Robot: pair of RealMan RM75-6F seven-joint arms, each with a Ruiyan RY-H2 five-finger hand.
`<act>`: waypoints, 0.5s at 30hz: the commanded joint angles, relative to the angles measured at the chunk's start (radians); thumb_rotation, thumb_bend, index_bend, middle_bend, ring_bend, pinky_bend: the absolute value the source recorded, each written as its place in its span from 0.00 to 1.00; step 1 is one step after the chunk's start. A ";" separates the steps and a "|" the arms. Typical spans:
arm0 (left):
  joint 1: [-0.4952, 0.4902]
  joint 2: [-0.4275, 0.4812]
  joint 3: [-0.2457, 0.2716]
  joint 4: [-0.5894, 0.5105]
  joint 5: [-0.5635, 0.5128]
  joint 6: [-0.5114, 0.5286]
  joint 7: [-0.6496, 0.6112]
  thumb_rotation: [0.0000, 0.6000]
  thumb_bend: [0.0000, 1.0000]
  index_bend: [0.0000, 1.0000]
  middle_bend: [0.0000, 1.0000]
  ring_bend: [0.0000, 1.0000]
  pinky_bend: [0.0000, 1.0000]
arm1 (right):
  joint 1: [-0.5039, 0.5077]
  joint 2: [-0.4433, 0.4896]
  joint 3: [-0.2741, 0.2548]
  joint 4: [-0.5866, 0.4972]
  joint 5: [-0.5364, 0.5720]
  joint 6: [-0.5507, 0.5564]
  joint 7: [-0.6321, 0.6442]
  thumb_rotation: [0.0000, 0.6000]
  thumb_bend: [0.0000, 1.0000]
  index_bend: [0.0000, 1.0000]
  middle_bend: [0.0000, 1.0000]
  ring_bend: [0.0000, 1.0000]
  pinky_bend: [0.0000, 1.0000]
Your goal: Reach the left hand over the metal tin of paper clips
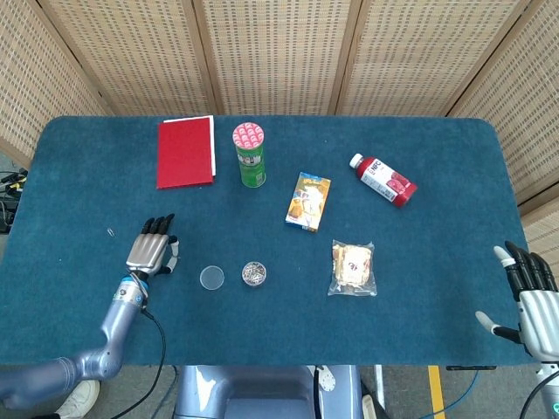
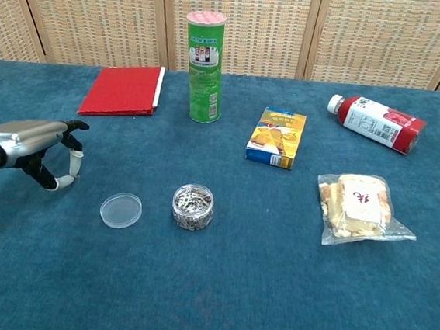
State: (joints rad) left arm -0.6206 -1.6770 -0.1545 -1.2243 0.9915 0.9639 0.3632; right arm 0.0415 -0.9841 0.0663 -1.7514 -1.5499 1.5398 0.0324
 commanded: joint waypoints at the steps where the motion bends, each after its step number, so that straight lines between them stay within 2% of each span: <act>1: -0.001 0.053 -0.042 -0.086 0.035 0.043 -0.039 1.00 0.48 0.72 0.00 0.00 0.00 | -0.001 0.002 0.001 0.000 0.001 0.002 0.005 1.00 0.00 0.00 0.00 0.00 0.00; 5: -0.007 0.125 -0.059 -0.222 0.071 0.068 -0.029 1.00 0.50 0.72 0.00 0.00 0.00 | -0.001 0.004 0.000 -0.001 -0.001 0.002 0.007 1.00 0.00 0.00 0.00 0.00 0.00; 8: -0.031 0.159 -0.053 -0.321 0.113 0.070 0.022 1.00 0.50 0.72 0.00 0.00 0.00 | -0.001 0.004 -0.001 -0.002 -0.003 0.002 0.007 1.00 0.00 0.00 0.00 0.00 0.00; 10: -0.053 0.155 -0.045 -0.368 0.127 0.064 0.070 1.00 0.50 0.72 0.00 0.00 0.00 | -0.001 0.004 -0.002 -0.002 -0.005 0.002 0.005 1.00 0.00 0.00 0.00 0.00 0.00; 15: -0.099 0.091 -0.026 -0.392 0.096 0.049 0.181 1.00 0.50 0.72 0.00 0.00 0.00 | -0.001 0.004 -0.001 0.000 -0.001 0.001 0.008 1.00 0.00 0.00 0.00 0.00 0.00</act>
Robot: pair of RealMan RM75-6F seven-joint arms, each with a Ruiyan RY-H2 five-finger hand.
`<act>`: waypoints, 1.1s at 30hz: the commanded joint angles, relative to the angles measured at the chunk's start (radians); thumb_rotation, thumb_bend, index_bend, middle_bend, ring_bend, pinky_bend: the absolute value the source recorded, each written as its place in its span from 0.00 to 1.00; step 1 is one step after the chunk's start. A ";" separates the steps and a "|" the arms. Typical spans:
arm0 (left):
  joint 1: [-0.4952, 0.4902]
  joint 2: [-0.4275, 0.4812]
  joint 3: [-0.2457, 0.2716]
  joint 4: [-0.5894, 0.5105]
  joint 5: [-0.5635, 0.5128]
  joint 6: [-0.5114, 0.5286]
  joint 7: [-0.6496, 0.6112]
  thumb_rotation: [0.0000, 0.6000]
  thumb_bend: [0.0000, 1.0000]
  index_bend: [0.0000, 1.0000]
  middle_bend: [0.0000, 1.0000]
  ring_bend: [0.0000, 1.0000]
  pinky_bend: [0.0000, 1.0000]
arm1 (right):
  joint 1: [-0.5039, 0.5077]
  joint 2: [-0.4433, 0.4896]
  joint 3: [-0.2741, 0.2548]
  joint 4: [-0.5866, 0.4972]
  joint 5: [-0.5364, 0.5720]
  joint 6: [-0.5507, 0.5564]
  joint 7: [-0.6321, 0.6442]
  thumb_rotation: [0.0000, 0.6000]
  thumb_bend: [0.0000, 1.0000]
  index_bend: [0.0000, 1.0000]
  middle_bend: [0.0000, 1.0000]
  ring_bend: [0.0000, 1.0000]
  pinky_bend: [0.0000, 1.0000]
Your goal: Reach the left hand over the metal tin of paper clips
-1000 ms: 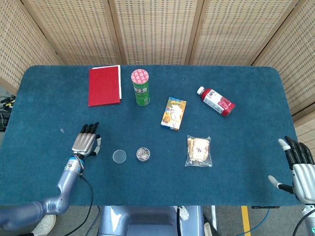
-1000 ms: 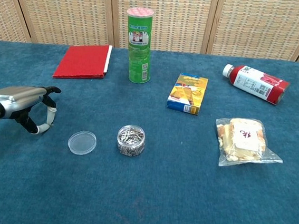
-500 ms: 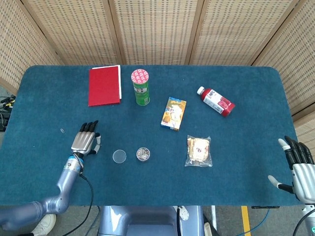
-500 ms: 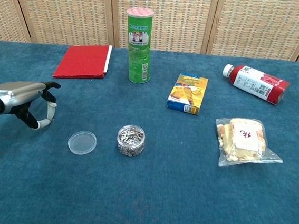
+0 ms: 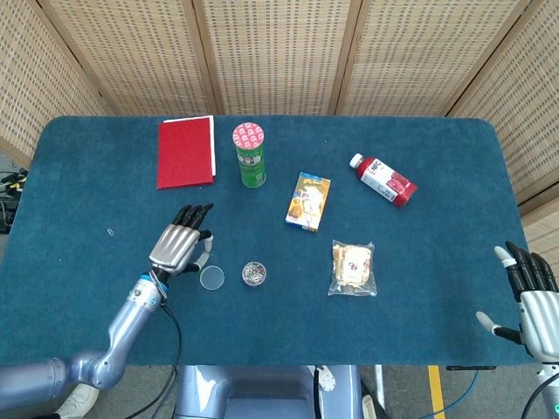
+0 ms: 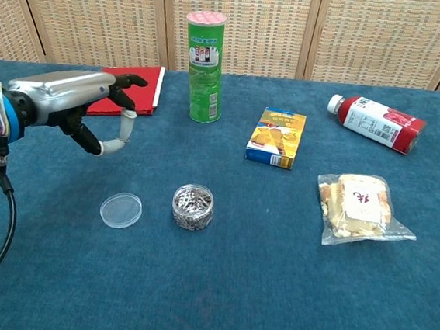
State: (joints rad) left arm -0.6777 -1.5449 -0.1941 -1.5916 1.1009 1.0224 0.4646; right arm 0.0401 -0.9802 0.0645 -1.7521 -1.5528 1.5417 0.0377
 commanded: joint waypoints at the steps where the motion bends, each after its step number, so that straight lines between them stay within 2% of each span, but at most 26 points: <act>1: -0.048 -0.057 0.014 -0.023 -0.025 -0.008 0.096 1.00 0.50 0.72 0.00 0.00 0.00 | 0.001 0.001 0.001 0.002 0.003 -0.002 0.004 1.00 0.00 0.00 0.00 0.00 0.00; 4: -0.066 -0.103 0.016 -0.011 -0.054 -0.003 0.137 1.00 0.50 0.72 0.00 0.00 0.00 | 0.001 0.002 0.002 0.003 0.005 -0.002 0.011 1.00 0.00 0.00 0.00 0.00 0.00; 16: -0.103 -0.188 0.022 0.053 -0.118 -0.006 0.187 1.00 0.50 0.71 0.00 0.00 0.00 | 0.000 0.009 0.003 0.007 0.007 -0.002 0.030 1.00 0.00 0.00 0.00 0.00 0.00; 20: -0.110 -0.202 0.014 0.065 -0.131 -0.013 0.173 1.00 0.48 0.57 0.00 0.00 0.00 | 0.001 0.009 0.002 0.007 0.008 -0.005 0.029 1.00 0.00 0.00 0.00 0.00 0.00; 28: -0.123 -0.198 0.006 0.052 -0.142 -0.018 0.156 1.00 0.17 0.21 0.00 0.00 0.00 | 0.000 0.006 0.004 0.005 0.012 -0.002 0.022 1.00 0.00 0.00 0.00 0.00 0.00; 33: -0.121 -0.168 -0.004 0.021 -0.130 -0.003 0.131 1.00 0.13 0.17 0.00 0.00 0.00 | 0.000 0.005 0.004 0.004 0.011 -0.003 0.020 1.00 0.00 0.00 0.00 0.00 0.00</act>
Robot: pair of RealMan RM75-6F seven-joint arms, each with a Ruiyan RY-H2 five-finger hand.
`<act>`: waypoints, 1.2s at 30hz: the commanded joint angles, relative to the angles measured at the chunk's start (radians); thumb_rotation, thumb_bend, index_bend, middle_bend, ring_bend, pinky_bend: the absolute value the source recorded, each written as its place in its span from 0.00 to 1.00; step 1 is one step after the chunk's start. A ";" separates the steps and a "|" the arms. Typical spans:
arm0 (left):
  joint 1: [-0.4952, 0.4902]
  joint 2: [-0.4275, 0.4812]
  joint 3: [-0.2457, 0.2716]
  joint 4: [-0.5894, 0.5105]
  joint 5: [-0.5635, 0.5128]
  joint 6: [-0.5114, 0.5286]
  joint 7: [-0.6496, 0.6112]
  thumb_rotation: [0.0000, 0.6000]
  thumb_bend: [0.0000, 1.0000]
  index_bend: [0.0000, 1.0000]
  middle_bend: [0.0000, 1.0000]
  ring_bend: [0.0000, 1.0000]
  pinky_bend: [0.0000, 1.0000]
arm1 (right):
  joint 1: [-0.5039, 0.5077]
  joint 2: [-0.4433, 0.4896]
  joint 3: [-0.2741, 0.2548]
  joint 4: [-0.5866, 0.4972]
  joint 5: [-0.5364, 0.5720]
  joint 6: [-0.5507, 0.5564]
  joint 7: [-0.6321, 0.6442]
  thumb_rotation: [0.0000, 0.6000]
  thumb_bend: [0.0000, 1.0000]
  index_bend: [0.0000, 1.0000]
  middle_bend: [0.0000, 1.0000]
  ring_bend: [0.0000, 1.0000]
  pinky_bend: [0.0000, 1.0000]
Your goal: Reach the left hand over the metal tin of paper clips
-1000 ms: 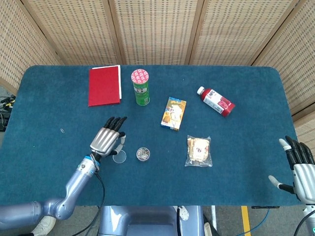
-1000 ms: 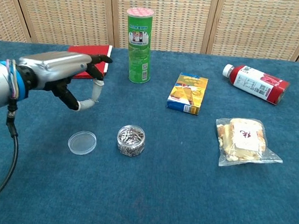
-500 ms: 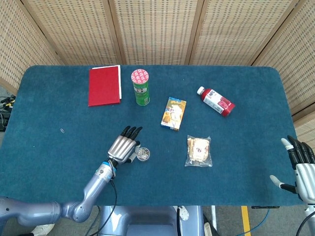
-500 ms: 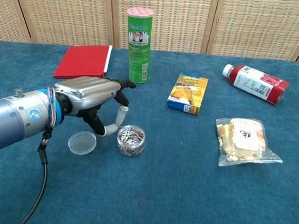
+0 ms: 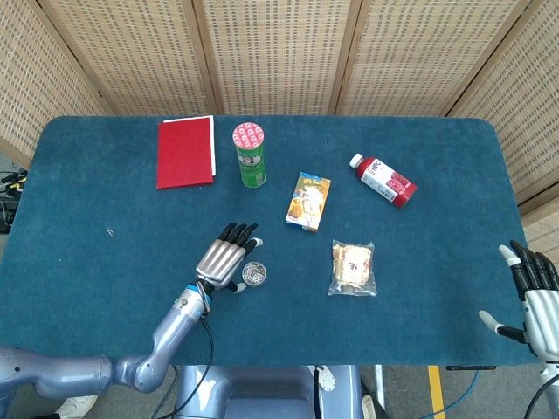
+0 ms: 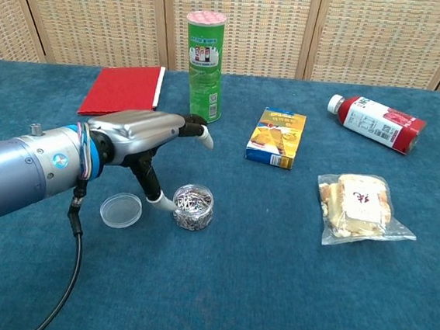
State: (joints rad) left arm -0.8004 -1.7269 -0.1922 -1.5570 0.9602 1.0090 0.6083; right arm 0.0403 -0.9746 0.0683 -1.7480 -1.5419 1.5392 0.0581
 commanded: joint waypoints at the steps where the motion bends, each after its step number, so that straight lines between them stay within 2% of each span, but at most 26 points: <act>1: 0.003 0.021 -0.007 -0.019 0.016 0.016 -0.017 1.00 0.13 0.17 0.00 0.00 0.00 | 0.000 -0.001 0.000 0.001 0.000 -0.001 -0.001 1.00 0.00 0.00 0.00 0.00 0.00; 5: 0.017 0.076 -0.006 -0.055 0.045 0.054 -0.014 1.00 0.11 0.14 0.00 0.00 0.00 | 0.001 -0.002 -0.001 0.000 0.000 -0.004 -0.004 1.00 0.00 0.00 0.00 0.00 0.00; 8: 0.041 0.144 -0.001 -0.089 0.070 0.090 -0.017 1.00 0.09 0.06 0.00 0.00 0.00 | 0.001 -0.001 -0.001 -0.001 0.000 -0.003 -0.006 1.00 0.00 0.00 0.00 0.00 0.00; 10: 0.068 0.199 0.007 -0.114 0.091 0.117 -0.038 1.00 0.03 0.00 0.00 0.00 0.00 | 0.000 -0.001 -0.002 -0.003 -0.002 0.000 -0.005 1.00 0.00 0.00 0.00 0.00 0.00; 13: 0.156 0.283 0.024 -0.117 0.178 0.240 -0.126 1.00 0.00 0.00 0.00 0.00 0.00 | -0.002 0.000 -0.003 -0.006 -0.009 0.005 -0.008 1.00 0.00 0.00 0.00 0.00 0.00; 21: 0.354 0.487 0.102 -0.126 0.255 0.406 -0.304 1.00 0.00 0.00 0.00 0.00 0.00 | -0.009 0.002 -0.007 -0.013 -0.021 0.020 -0.011 1.00 0.00 0.00 0.00 0.00 0.00; 26: 0.490 0.607 0.171 -0.136 0.317 0.484 -0.489 1.00 0.00 0.00 0.00 0.00 0.00 | -0.014 0.006 -0.006 -0.014 -0.025 0.031 -0.008 1.00 0.00 0.00 0.00 0.00 0.00; 27: 0.546 0.642 0.203 -0.148 0.328 0.526 -0.520 1.00 0.00 0.00 0.00 0.00 0.00 | -0.017 0.007 -0.006 -0.016 -0.028 0.038 -0.007 1.00 0.00 0.00 0.00 0.00 0.00; 32: 0.636 0.701 0.250 -0.185 0.392 0.597 -0.567 1.00 0.00 0.00 0.00 0.00 0.00 | -0.023 0.006 -0.012 -0.020 -0.045 0.049 -0.018 1.00 0.00 0.00 0.00 0.00 0.00; 36: 0.664 0.717 0.260 -0.204 0.426 0.612 -0.595 1.00 0.00 0.00 0.00 0.00 0.00 | -0.026 0.004 -0.014 -0.021 -0.053 0.056 -0.027 1.00 0.00 0.00 0.00 0.00 0.00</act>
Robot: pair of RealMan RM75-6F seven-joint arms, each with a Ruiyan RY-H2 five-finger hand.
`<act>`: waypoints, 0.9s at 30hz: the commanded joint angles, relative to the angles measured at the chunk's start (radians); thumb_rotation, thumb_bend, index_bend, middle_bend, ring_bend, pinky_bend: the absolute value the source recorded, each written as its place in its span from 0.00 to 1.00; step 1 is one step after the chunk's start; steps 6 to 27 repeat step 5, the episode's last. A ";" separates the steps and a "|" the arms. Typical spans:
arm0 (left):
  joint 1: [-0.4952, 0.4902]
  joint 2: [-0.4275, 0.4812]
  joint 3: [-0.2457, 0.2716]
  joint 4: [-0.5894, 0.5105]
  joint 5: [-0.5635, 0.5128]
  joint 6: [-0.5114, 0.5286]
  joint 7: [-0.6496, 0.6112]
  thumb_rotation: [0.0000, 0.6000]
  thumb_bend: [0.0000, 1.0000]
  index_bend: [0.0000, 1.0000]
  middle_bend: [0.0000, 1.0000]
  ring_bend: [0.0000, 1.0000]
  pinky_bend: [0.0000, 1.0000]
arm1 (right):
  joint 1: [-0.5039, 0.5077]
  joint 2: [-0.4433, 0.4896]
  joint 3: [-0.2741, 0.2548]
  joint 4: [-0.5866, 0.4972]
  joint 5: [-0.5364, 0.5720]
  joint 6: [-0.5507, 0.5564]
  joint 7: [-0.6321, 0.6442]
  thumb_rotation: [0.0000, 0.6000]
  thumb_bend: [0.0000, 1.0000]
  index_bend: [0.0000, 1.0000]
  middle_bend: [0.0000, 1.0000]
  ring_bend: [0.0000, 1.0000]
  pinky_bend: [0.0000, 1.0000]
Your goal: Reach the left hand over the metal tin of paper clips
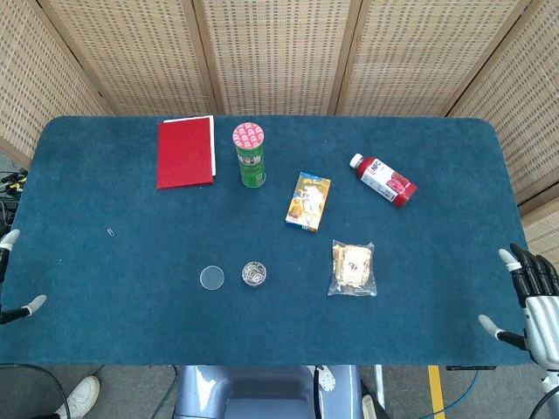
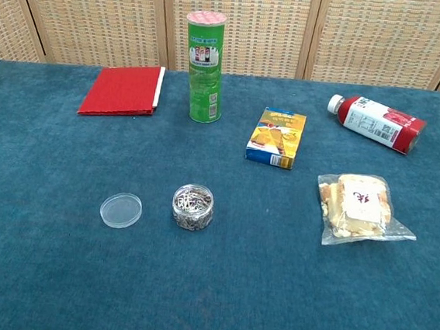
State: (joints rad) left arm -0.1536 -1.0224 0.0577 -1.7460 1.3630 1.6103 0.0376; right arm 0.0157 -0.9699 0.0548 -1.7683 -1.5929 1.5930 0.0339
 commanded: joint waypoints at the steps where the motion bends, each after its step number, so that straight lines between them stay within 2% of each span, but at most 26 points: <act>1: 0.021 0.015 0.011 -0.017 0.032 0.013 -0.036 1.00 0.00 0.00 0.00 0.00 0.00 | -0.002 -0.001 -0.001 -0.001 -0.003 0.003 -0.004 1.00 0.00 0.00 0.00 0.00 0.00; 5: 0.034 0.017 0.007 -0.005 0.062 0.021 -0.057 1.00 0.00 0.00 0.00 0.00 0.00 | -0.004 -0.001 -0.002 -0.002 -0.008 0.007 -0.007 1.00 0.00 0.00 0.00 0.00 0.00; 27: 0.034 0.017 0.007 -0.005 0.062 0.021 -0.057 1.00 0.00 0.00 0.00 0.00 0.00 | -0.004 -0.001 -0.002 -0.002 -0.008 0.007 -0.007 1.00 0.00 0.00 0.00 0.00 0.00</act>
